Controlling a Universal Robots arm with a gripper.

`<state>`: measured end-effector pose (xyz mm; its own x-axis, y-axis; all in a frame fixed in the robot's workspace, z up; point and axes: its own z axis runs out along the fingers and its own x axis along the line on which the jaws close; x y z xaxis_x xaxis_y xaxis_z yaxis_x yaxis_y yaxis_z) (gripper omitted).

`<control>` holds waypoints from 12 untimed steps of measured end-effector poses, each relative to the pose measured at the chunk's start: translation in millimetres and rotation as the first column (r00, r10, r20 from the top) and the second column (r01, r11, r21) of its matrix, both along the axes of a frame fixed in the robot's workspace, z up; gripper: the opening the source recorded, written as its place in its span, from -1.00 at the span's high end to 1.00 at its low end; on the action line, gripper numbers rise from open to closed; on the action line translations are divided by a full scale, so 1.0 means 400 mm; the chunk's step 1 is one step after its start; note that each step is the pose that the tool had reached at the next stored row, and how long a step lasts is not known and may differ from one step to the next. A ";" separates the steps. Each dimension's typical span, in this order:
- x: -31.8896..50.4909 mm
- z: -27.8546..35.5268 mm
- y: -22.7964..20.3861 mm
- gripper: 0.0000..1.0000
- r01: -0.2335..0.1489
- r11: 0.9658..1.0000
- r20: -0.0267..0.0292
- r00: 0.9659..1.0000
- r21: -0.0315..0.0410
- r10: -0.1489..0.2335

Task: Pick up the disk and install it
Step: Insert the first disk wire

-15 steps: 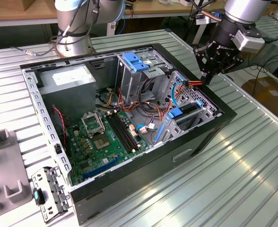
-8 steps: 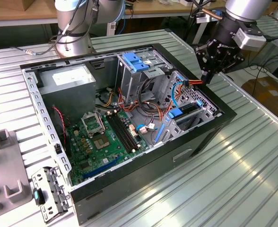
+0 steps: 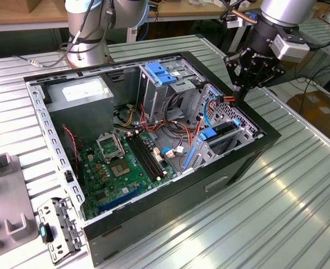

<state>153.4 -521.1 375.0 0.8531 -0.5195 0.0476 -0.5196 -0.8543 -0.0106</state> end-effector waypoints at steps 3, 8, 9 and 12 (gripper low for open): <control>-0.001 0.000 0.000 0.67 0.000 1.000 0.000 1.000 0.000 0.000; -0.002 0.000 0.000 0.67 0.000 1.000 0.000 1.000 0.000 0.000; -0.002 0.000 0.000 0.67 0.000 1.000 0.000 1.000 0.000 0.000; -0.002 0.000 0.000 0.67 0.000 1.000 0.000 1.000 0.000 0.000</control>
